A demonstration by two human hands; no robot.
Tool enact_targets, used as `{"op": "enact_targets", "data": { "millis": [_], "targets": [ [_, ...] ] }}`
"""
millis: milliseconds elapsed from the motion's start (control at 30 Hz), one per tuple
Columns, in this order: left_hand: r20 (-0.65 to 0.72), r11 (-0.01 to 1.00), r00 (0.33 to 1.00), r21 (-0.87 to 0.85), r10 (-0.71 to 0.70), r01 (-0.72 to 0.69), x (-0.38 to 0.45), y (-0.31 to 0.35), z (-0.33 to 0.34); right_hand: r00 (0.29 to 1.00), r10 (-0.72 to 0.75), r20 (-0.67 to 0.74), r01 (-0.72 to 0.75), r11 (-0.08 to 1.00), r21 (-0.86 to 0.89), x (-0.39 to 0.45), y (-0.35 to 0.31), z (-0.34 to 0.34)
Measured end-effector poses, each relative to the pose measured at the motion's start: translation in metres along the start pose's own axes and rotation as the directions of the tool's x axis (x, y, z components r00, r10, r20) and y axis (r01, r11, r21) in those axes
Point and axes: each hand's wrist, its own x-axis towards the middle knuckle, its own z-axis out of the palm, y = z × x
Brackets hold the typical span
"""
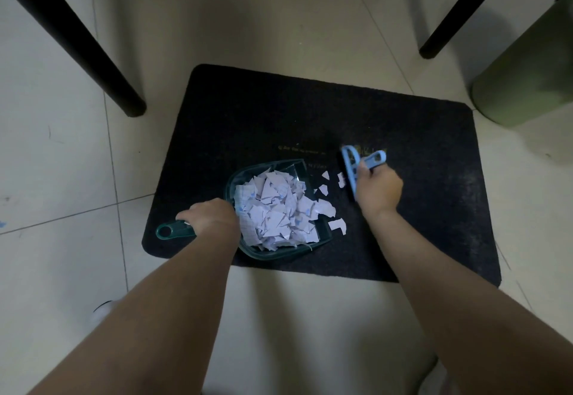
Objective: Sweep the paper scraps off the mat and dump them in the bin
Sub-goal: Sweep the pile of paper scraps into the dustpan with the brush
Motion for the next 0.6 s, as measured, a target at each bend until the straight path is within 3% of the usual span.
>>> {"op": "enact_targets", "data": {
  "millis": [133,300,467,600],
  "targets": [
    [-0.002,1.000,1.000,0.000,-0.005,0.005,0.000,0.001,-0.002,0.998,0.048,-0.049,-0.051,0.997,-0.061,0.018,0.006,-0.009],
    [0.005,1.000,1.000,0.001,0.008,-0.008,-0.001,0.008,-0.006,0.998,0.004,0.069,0.004,0.994,-0.111,0.004,0.001,0.010],
    [0.006,1.000,1.000,-0.013,0.011,-0.011,-0.001,0.013,-0.007,0.969,-0.099,0.228,0.110,0.993,-0.036,-0.021,-0.002,0.026],
    [0.001,1.000,1.000,-0.010,0.007,-0.007,-0.003,0.012,-0.006,0.992,-0.077,0.104,0.072,0.996,0.052,-0.014,-0.009,0.011]
  ]
}}
